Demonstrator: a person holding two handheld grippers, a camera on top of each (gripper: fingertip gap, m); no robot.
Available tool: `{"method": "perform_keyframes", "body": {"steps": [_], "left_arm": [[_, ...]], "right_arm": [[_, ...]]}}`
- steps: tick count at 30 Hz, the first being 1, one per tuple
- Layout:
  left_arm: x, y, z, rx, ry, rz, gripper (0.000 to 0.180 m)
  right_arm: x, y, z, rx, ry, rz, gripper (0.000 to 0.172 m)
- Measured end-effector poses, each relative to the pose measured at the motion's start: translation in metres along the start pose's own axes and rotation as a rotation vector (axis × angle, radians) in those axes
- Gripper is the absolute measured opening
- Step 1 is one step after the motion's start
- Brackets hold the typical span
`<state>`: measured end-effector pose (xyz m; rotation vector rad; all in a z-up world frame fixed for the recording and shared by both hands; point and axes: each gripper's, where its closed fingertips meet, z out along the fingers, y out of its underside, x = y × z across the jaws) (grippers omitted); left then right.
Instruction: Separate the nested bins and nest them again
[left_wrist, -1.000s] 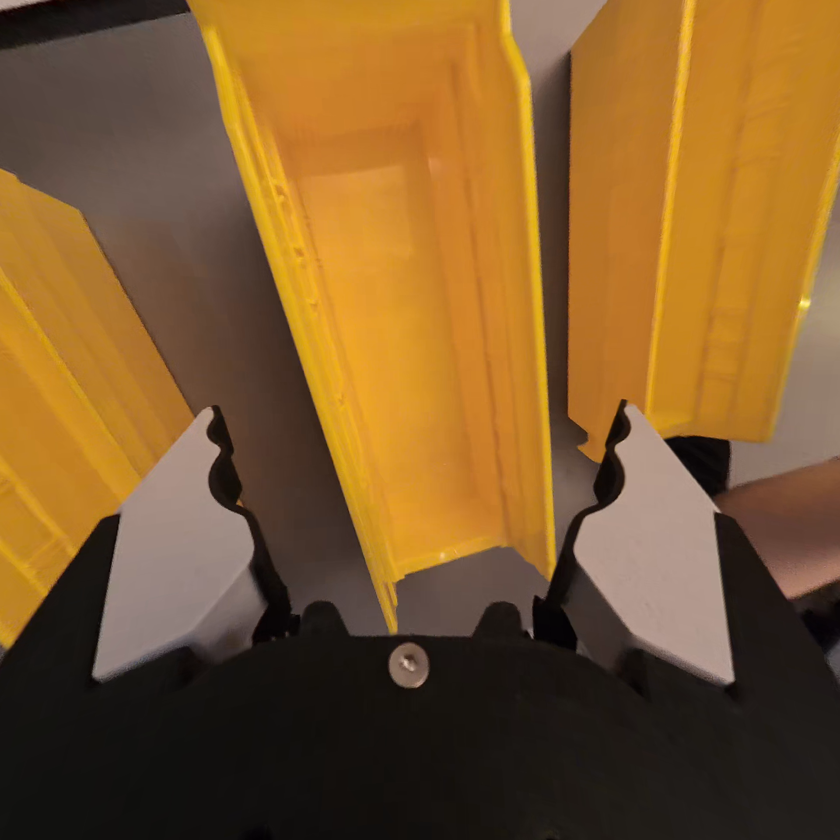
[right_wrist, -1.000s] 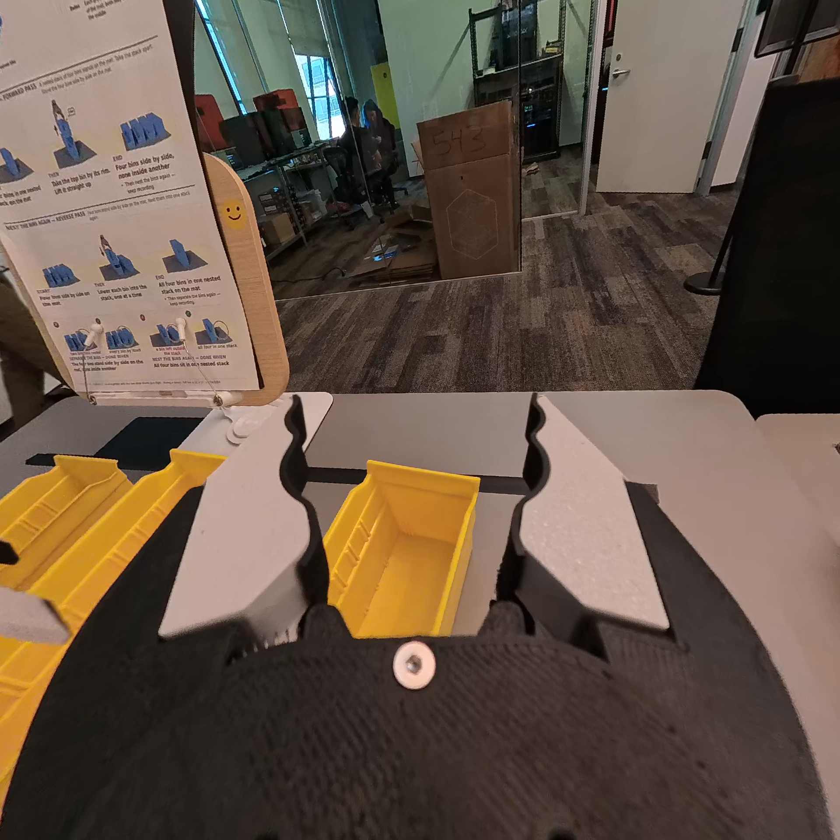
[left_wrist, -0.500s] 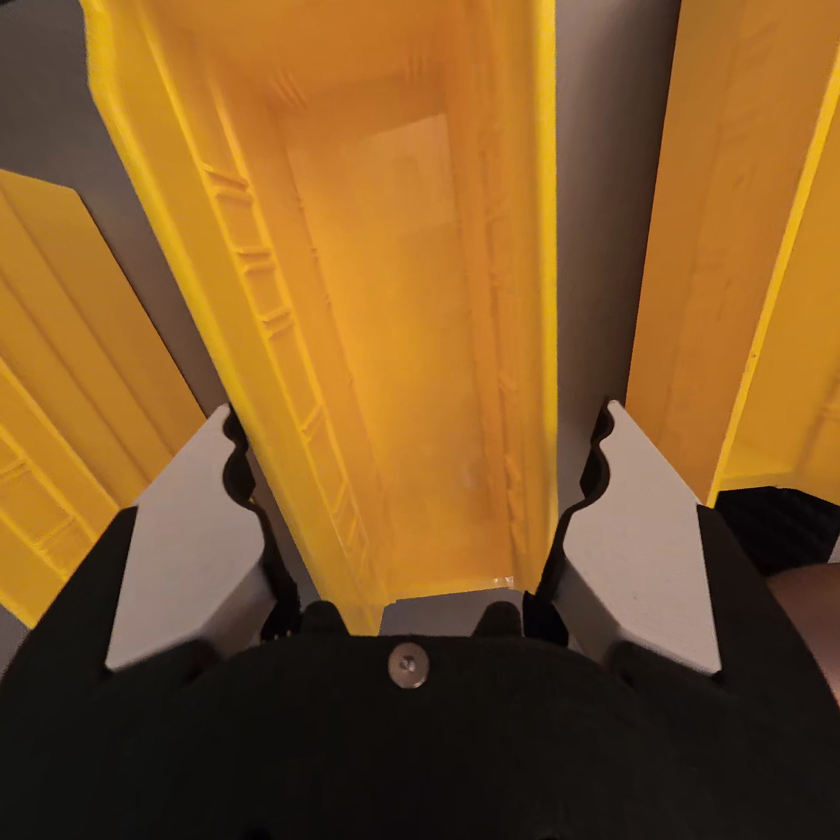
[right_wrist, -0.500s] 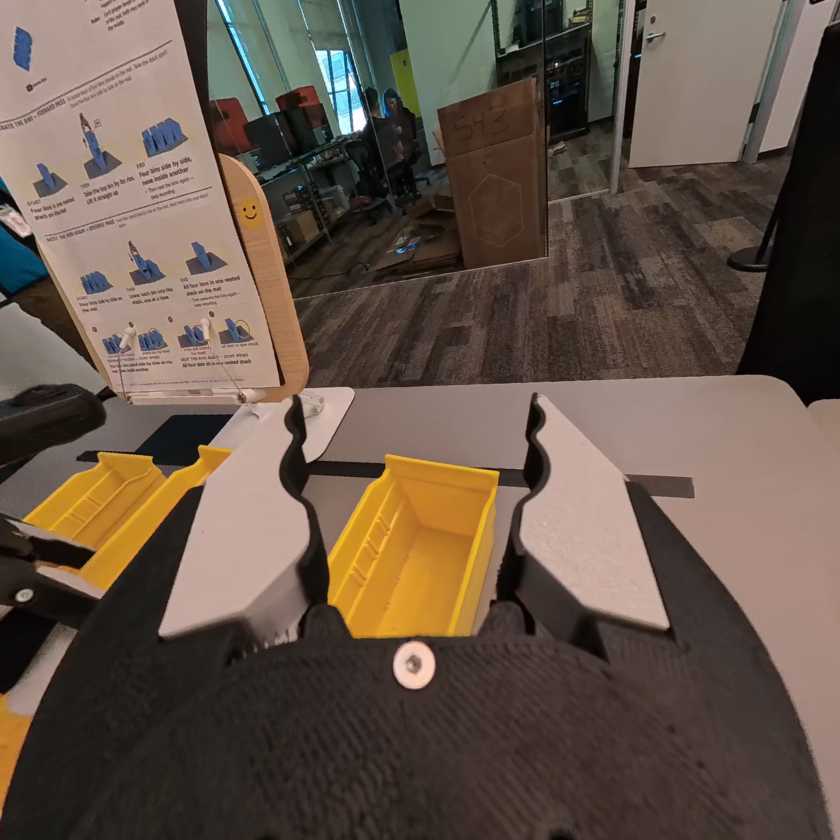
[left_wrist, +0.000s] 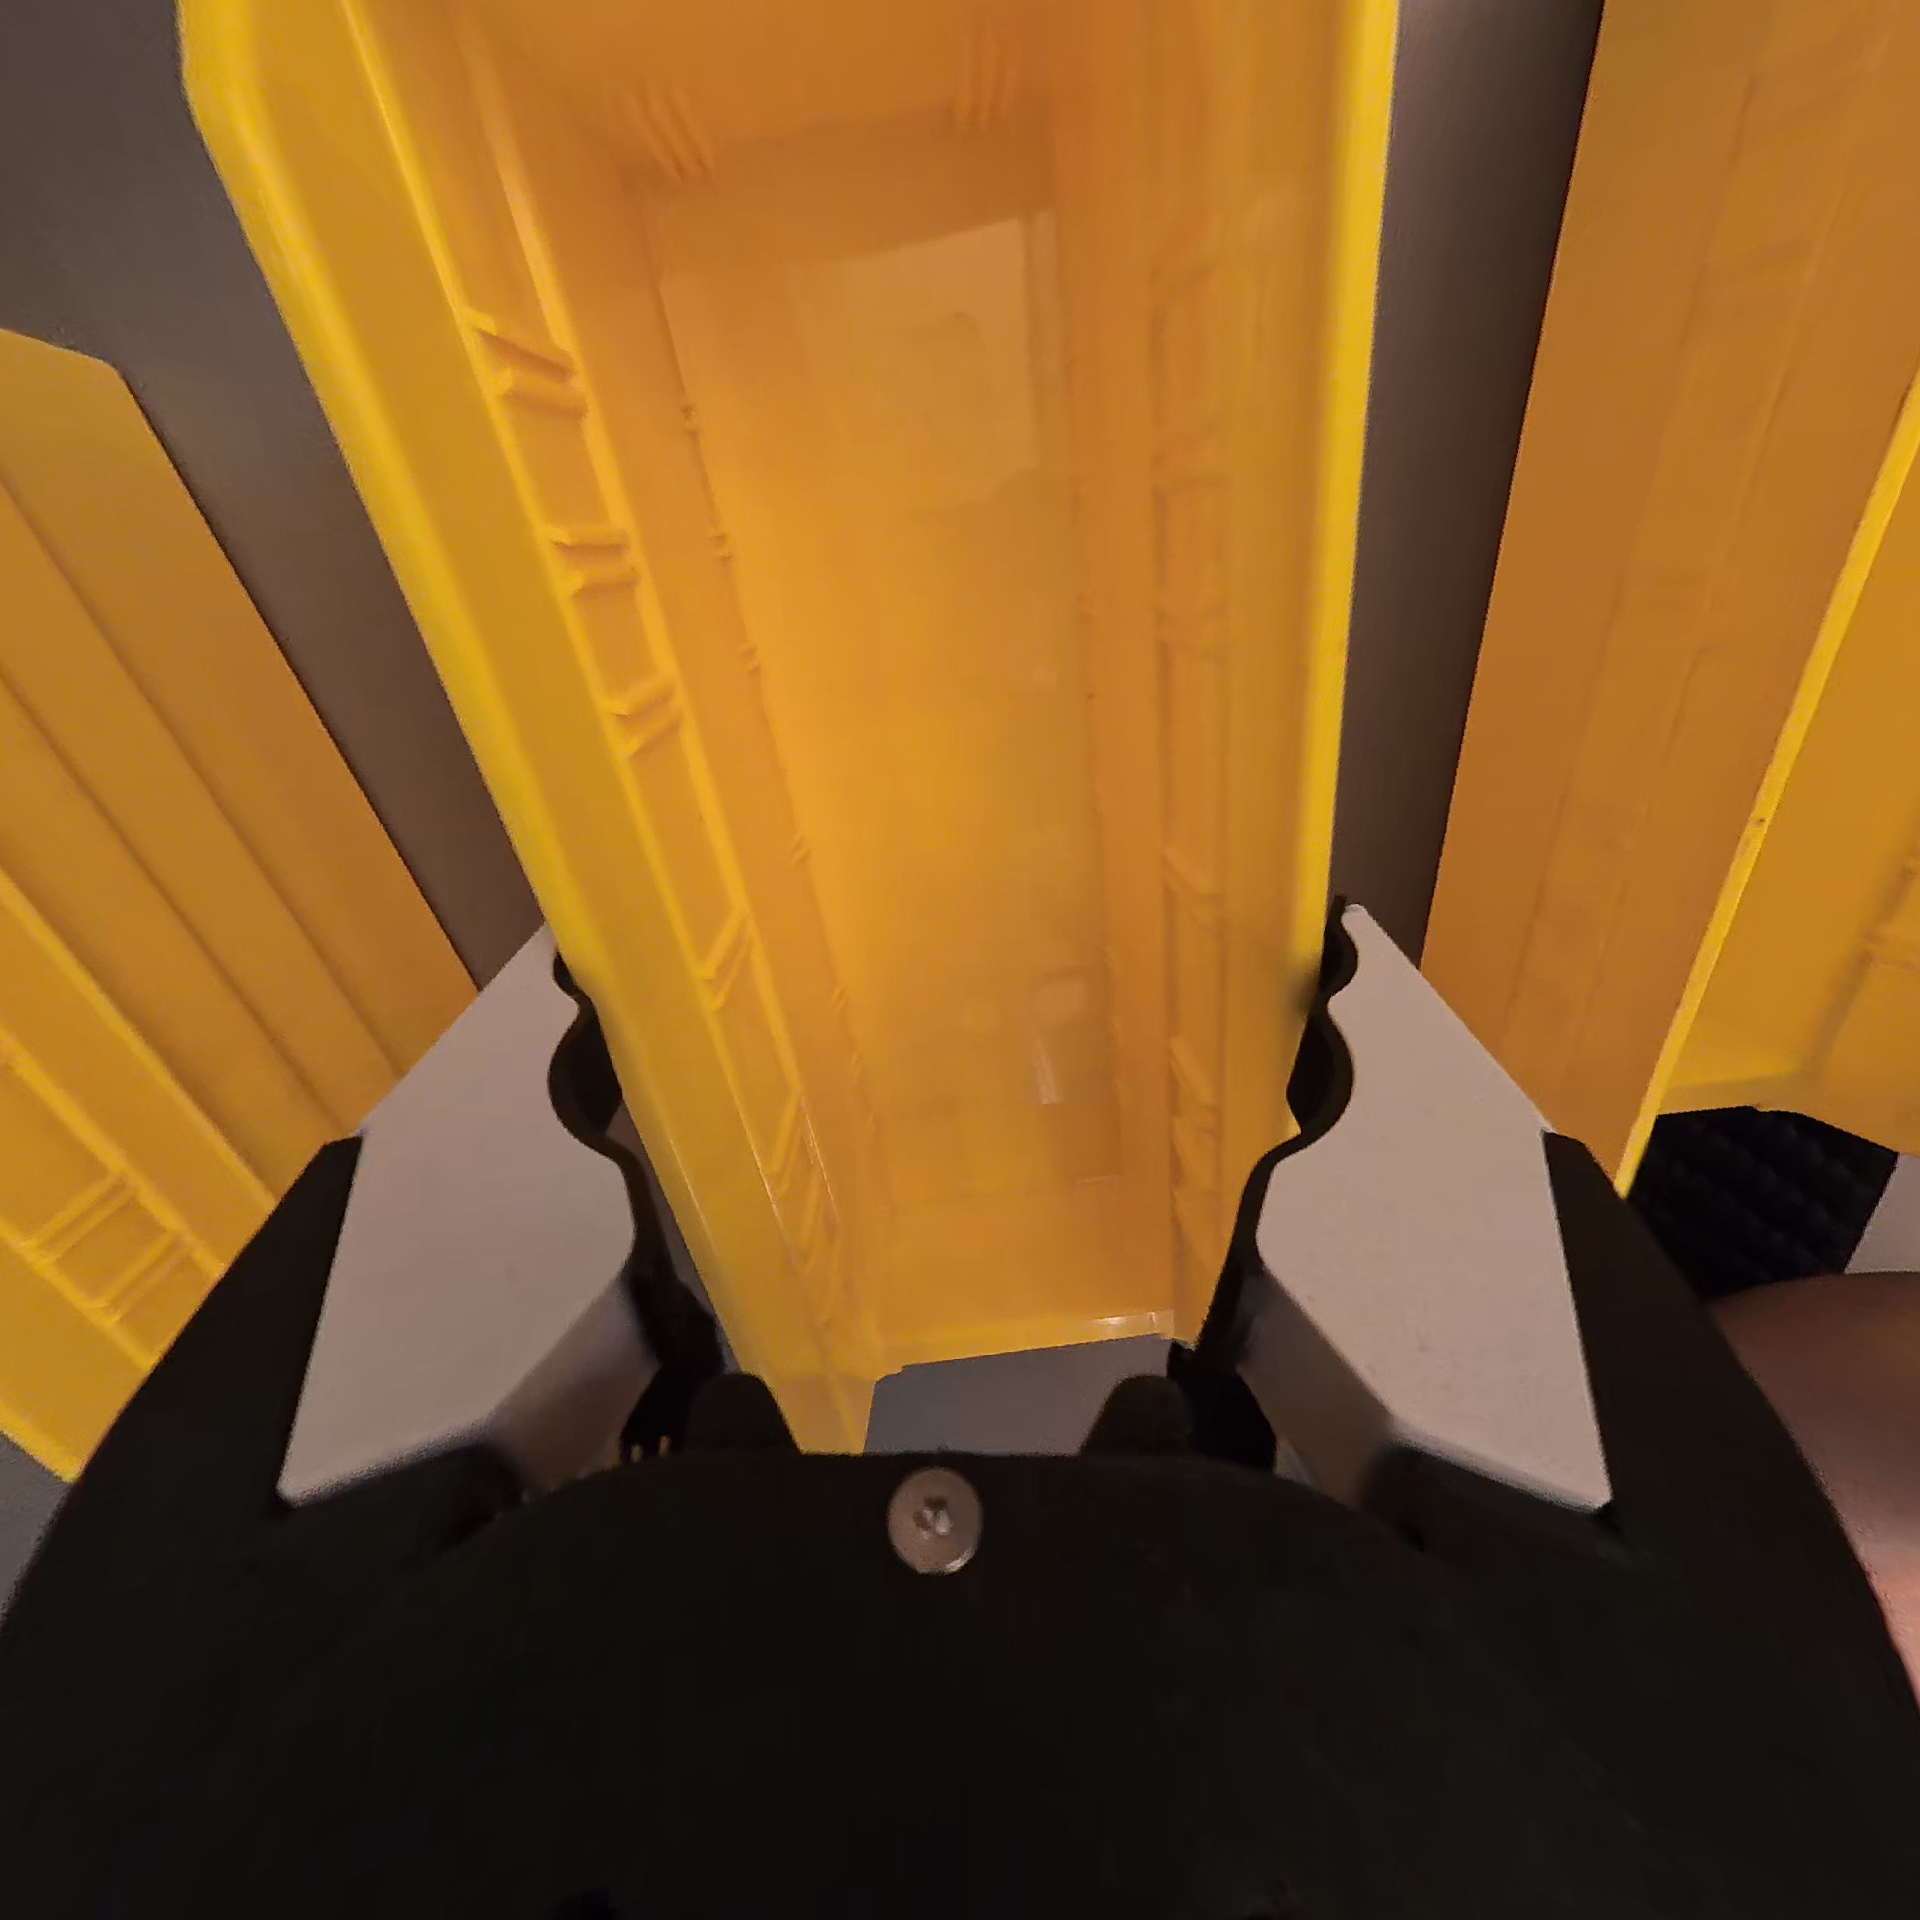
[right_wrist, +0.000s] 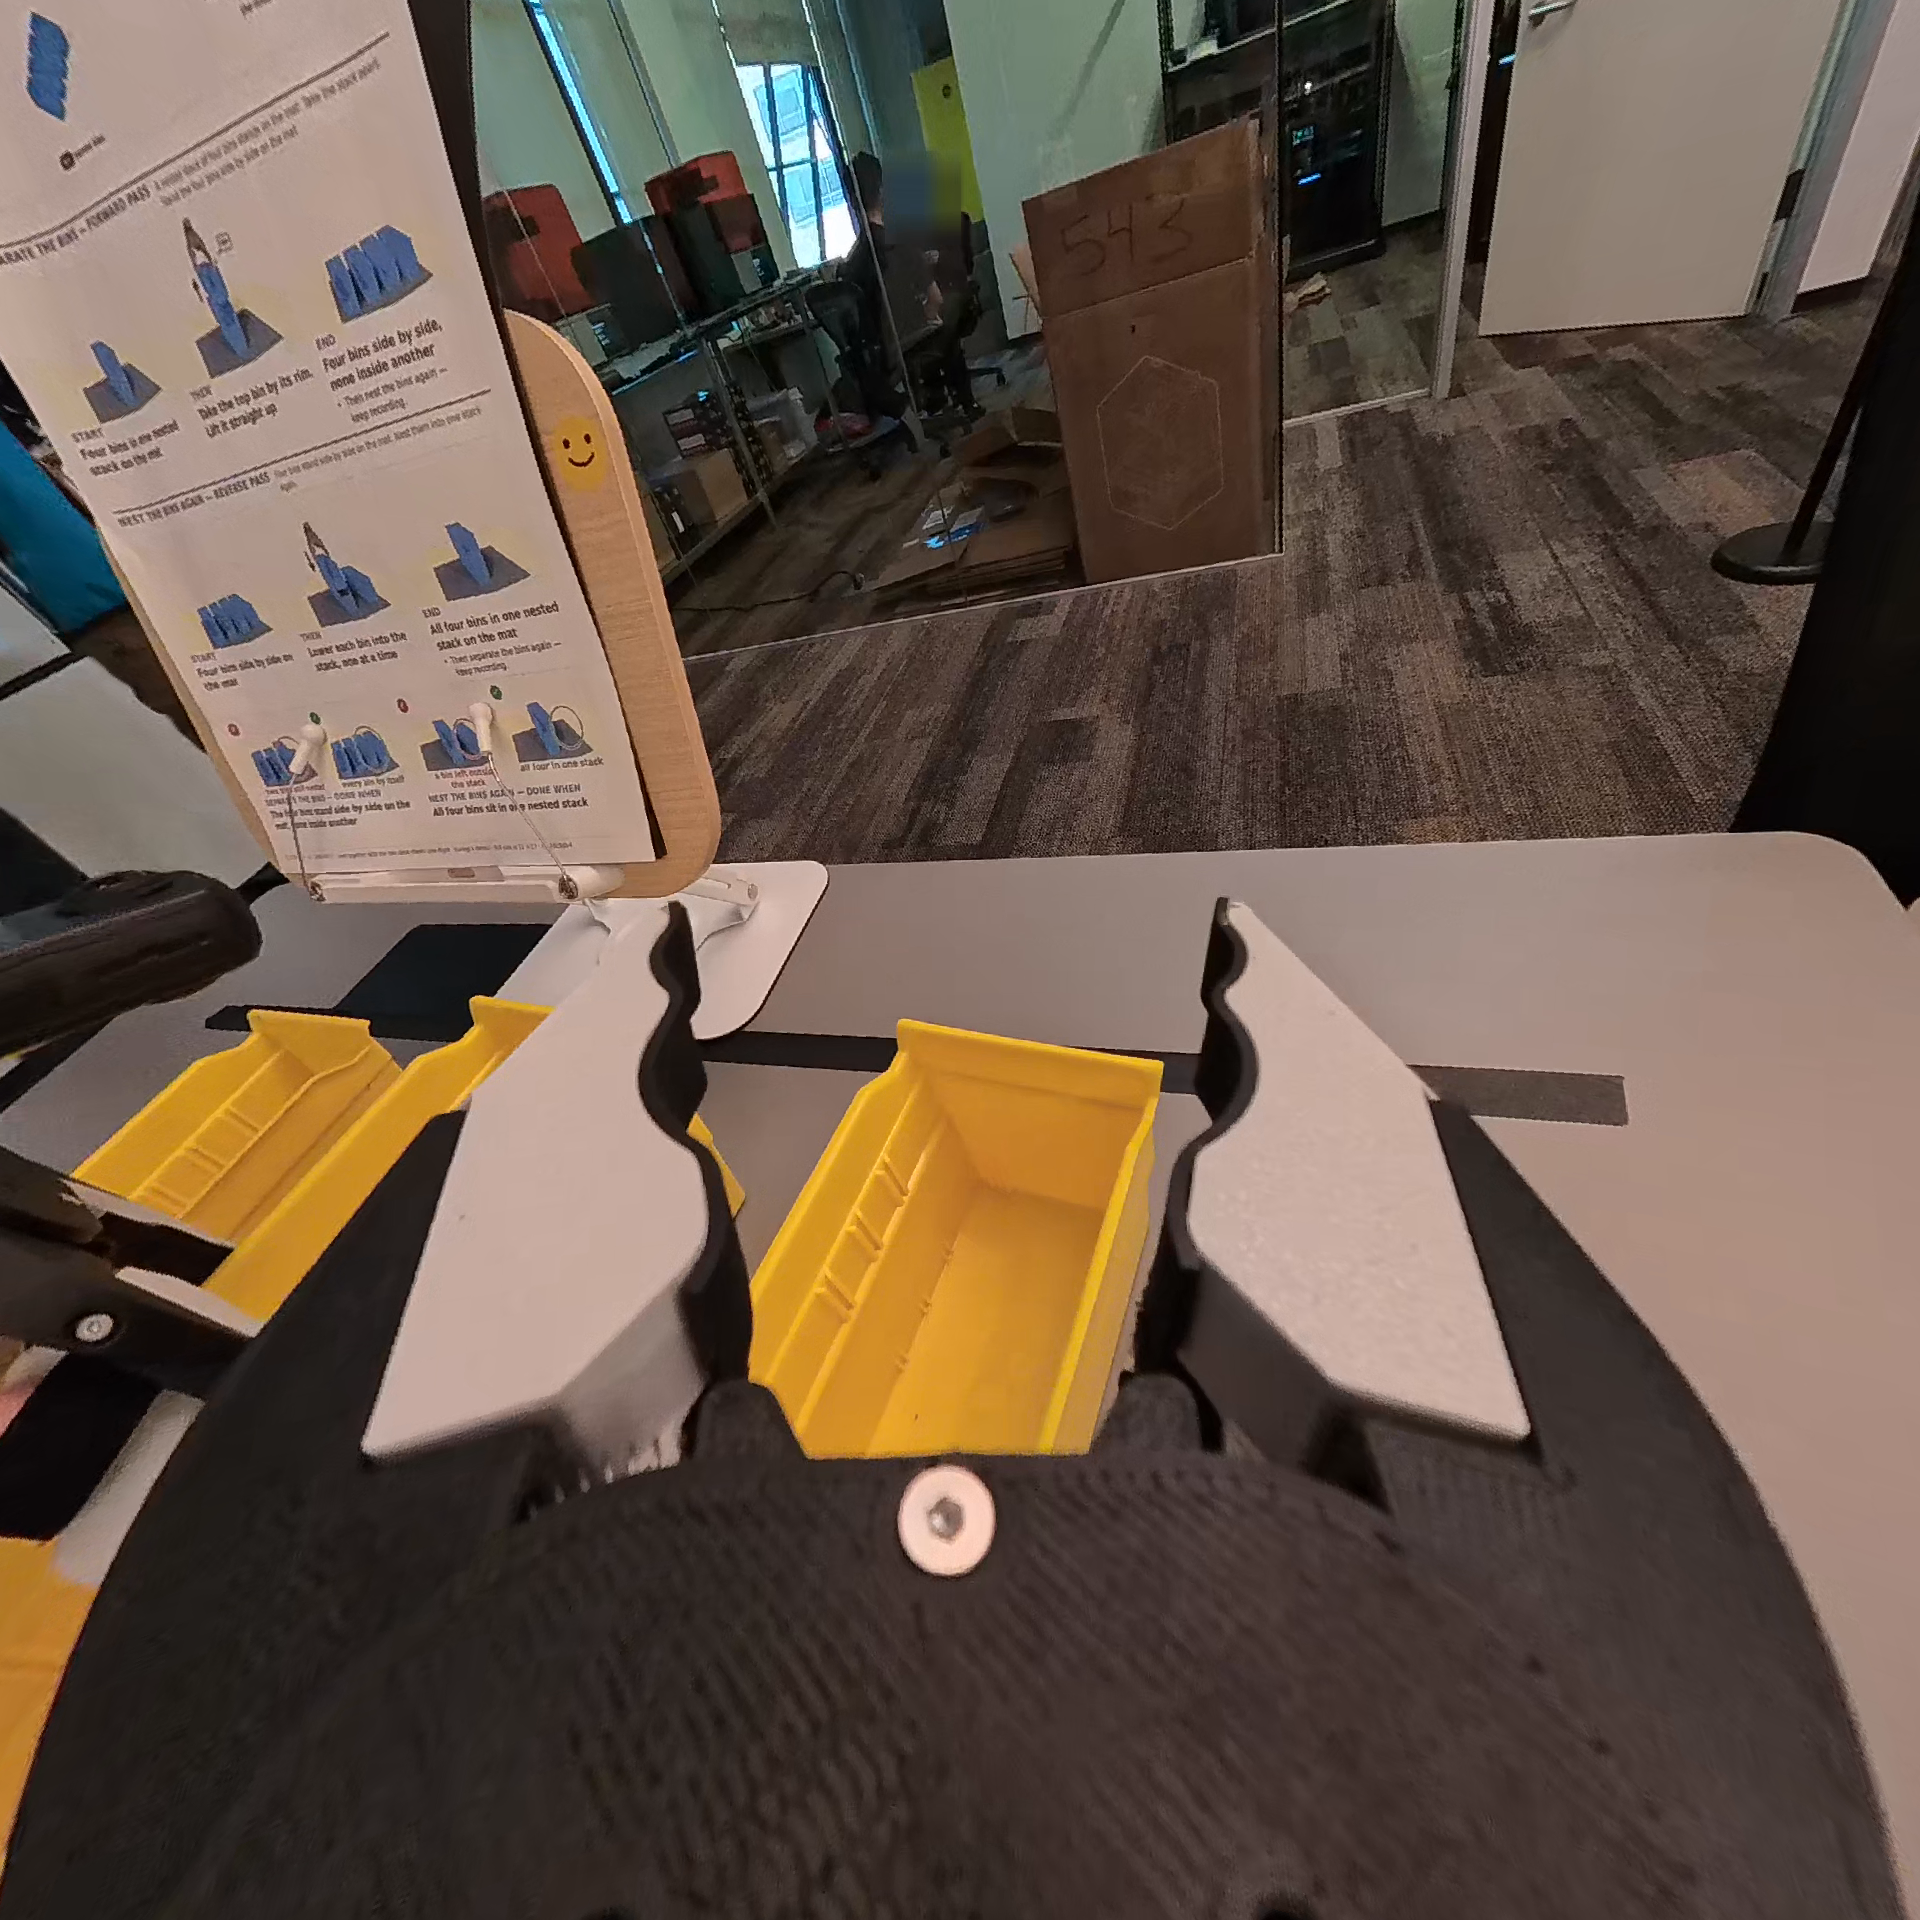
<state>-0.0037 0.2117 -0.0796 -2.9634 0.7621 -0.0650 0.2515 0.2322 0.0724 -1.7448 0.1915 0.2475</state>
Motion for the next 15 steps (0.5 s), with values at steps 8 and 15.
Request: {"method": "perform_keyframes", "body": {"steps": [8,15], "left_arm": [[-0.0004,0.0029,-0.0012,-0.039,-0.026,0.007,0.124],[0.0,0.0062,-0.0028,-0.077,-0.031,0.009,0.119]], "right_arm": [[-0.0016,0.0038,0.0025,-0.019,-0.006,-0.001,0.098],[-0.0027,0.0066,0.0048,-0.033,-0.01,-0.003,0.098]]}}
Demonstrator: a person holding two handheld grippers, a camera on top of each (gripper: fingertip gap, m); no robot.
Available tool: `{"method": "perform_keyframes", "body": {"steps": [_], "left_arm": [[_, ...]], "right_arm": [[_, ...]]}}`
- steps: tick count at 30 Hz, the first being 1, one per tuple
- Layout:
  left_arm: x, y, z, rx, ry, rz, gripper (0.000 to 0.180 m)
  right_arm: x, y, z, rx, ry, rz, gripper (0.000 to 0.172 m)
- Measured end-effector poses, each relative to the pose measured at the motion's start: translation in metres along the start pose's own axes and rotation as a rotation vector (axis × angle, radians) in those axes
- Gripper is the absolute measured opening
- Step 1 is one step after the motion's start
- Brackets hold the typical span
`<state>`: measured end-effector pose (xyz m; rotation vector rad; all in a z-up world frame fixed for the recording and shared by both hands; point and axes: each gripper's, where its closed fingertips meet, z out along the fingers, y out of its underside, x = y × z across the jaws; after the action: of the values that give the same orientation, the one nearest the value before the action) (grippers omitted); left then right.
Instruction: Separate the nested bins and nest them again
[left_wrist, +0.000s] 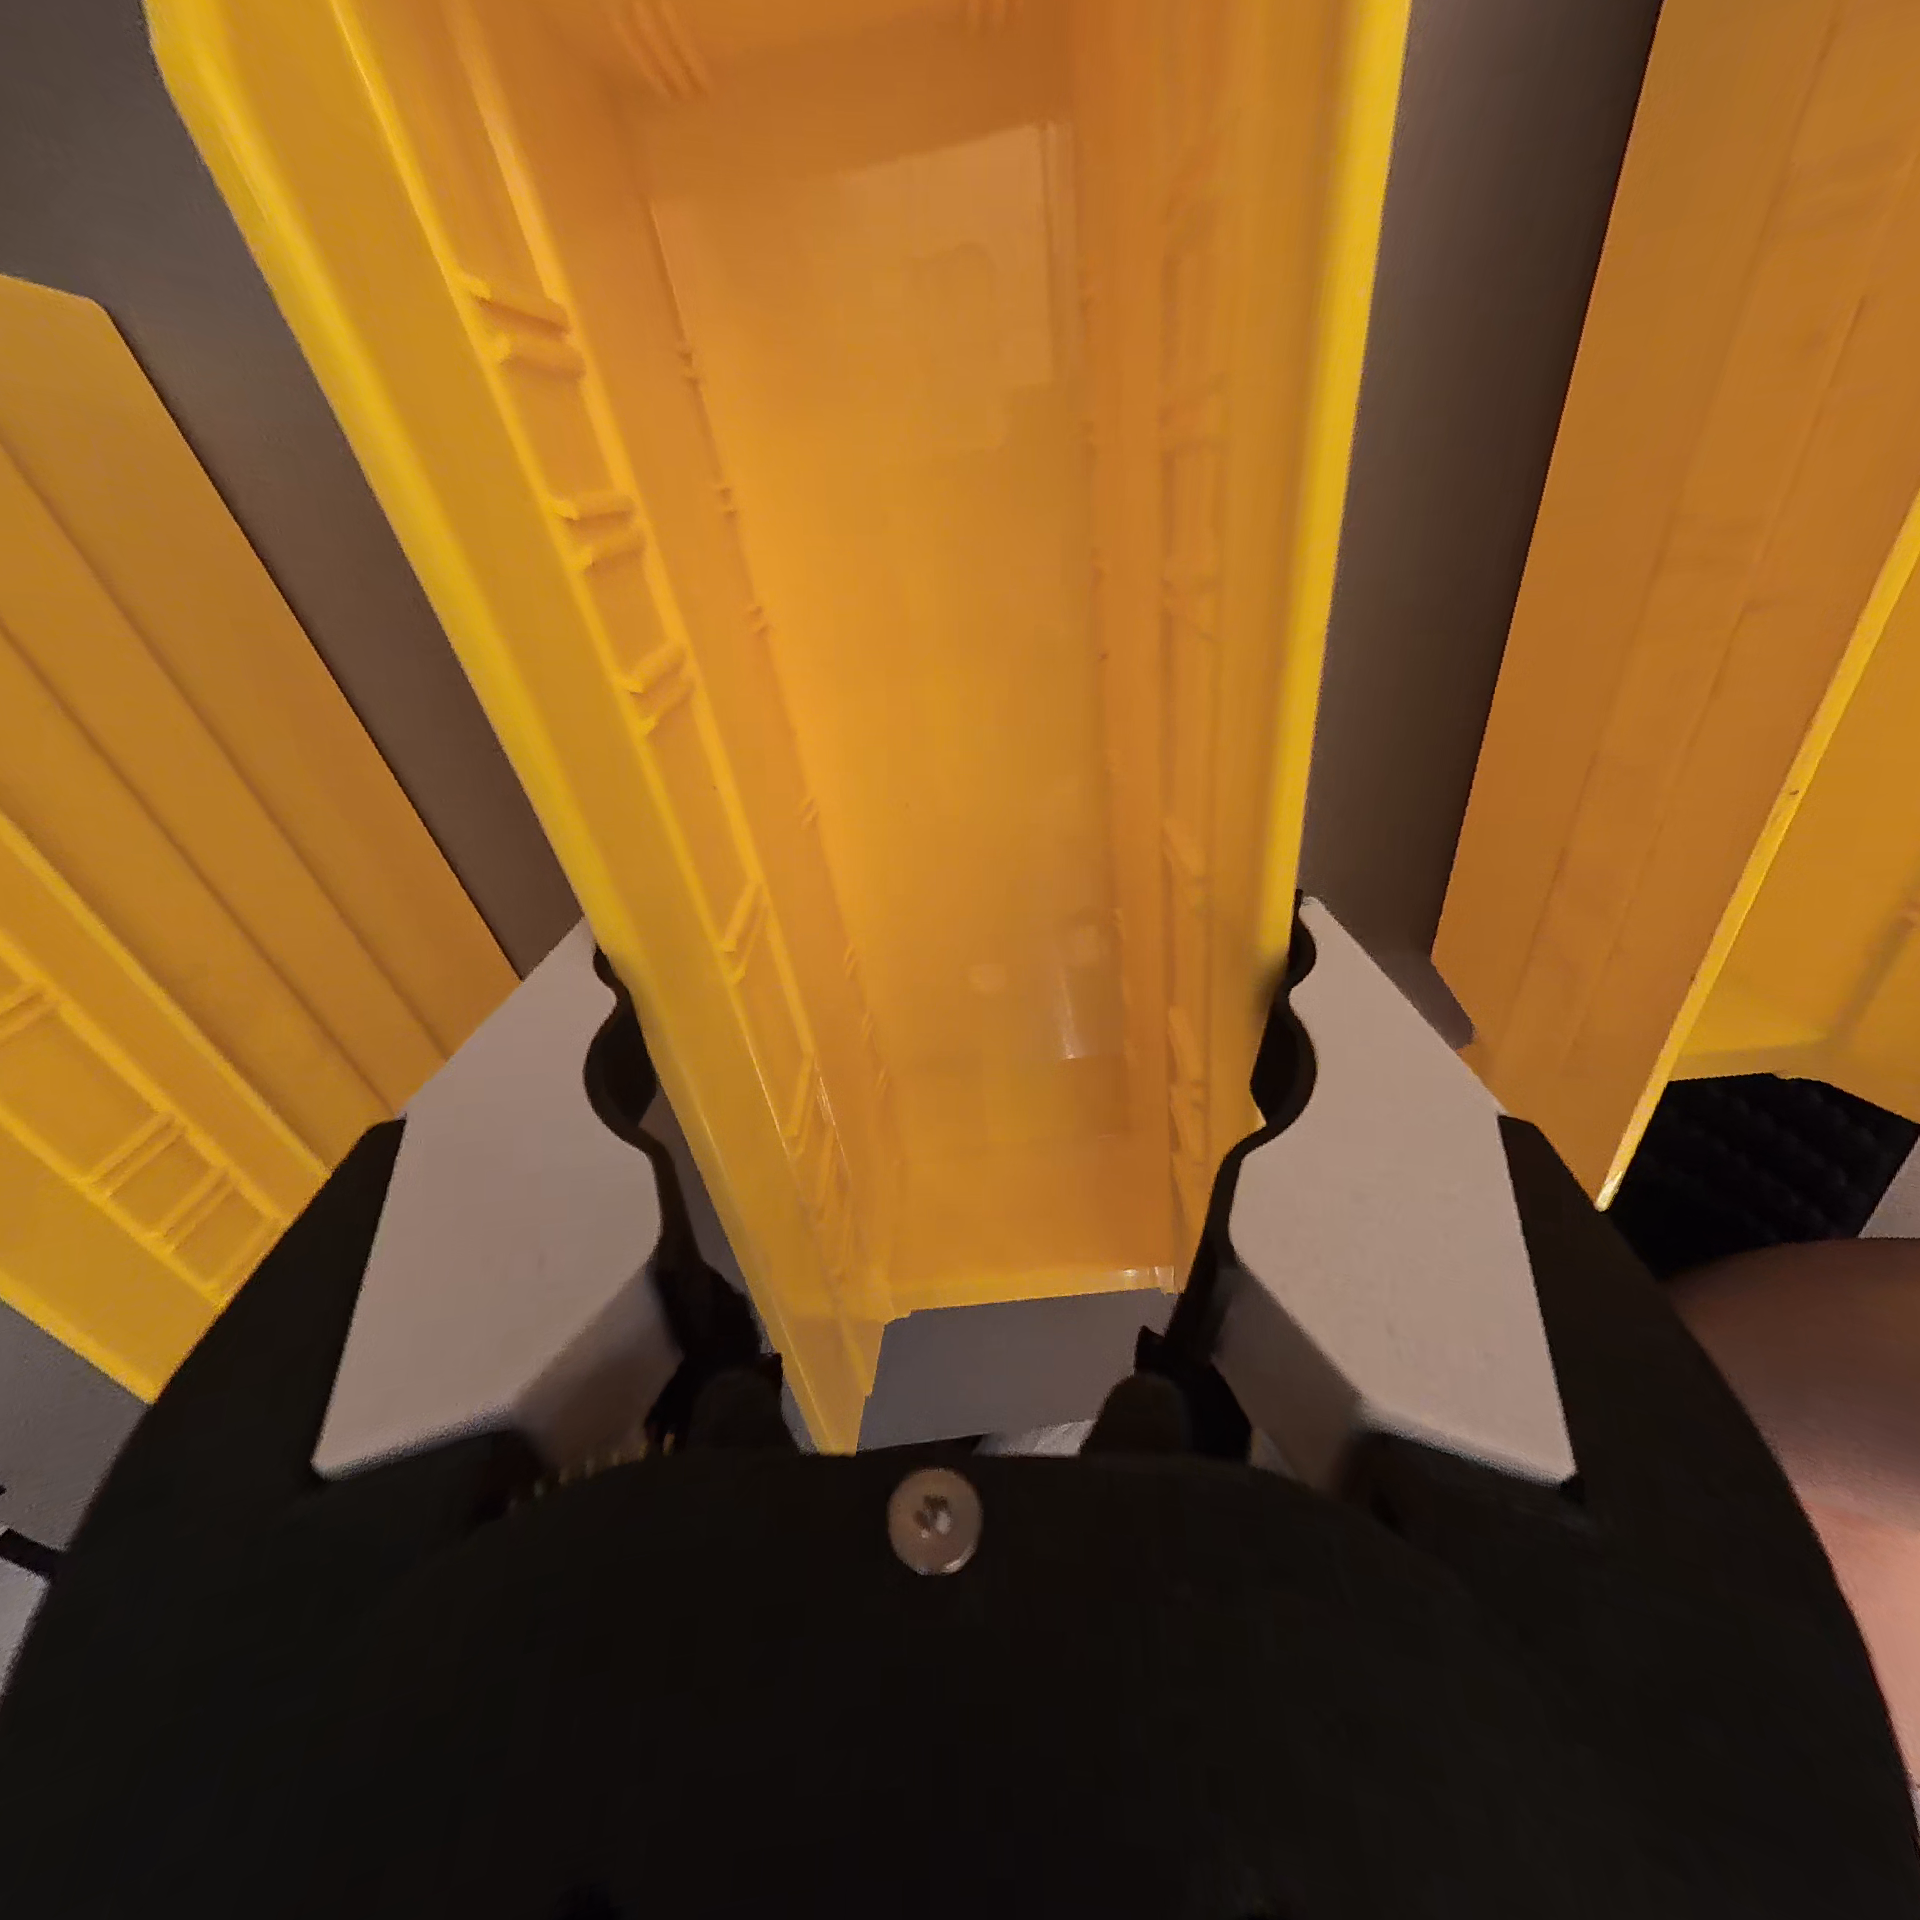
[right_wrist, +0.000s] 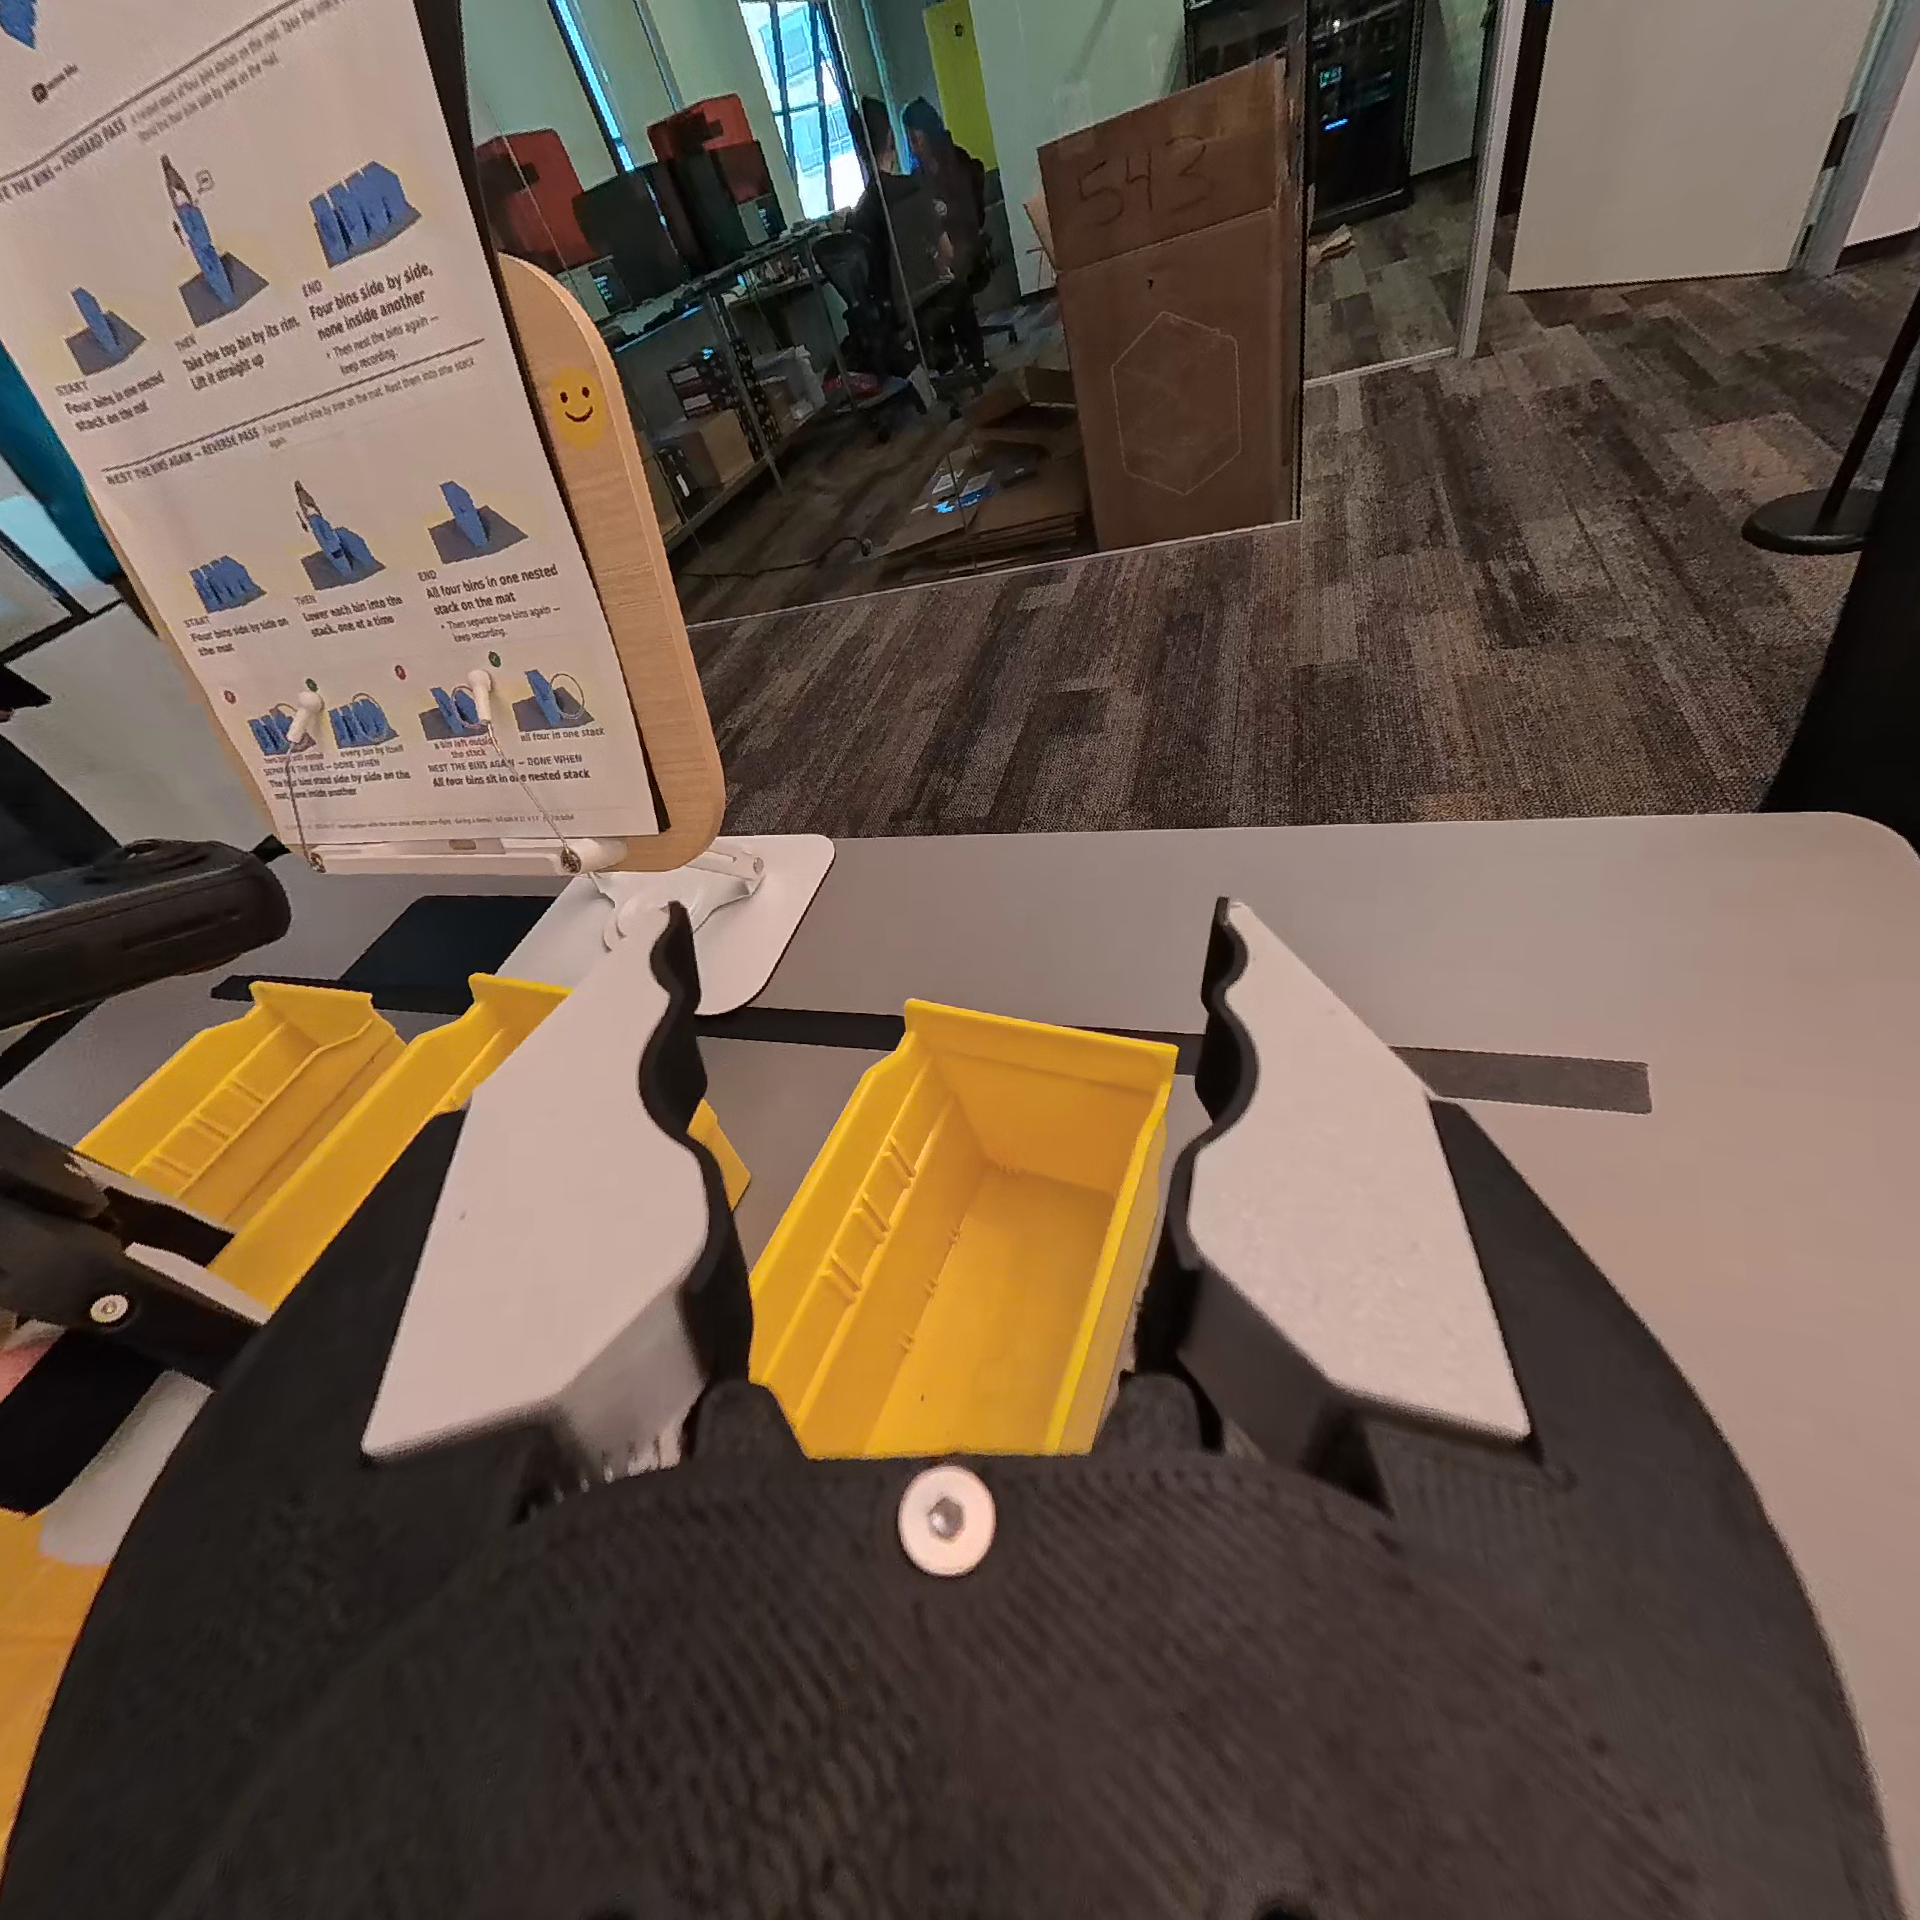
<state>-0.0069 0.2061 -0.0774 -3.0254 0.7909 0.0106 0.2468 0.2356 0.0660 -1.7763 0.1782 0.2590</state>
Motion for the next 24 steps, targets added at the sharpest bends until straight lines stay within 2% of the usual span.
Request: {"method": "perform_keyframes", "body": {"steps": [24], "left_arm": [[-0.002,0.002,-0.018,-0.026,-0.001,-0.017,0.119]], "right_arm": [[0.002,0.004,0.003,-0.019,-0.005,0.012,0.098]]}}
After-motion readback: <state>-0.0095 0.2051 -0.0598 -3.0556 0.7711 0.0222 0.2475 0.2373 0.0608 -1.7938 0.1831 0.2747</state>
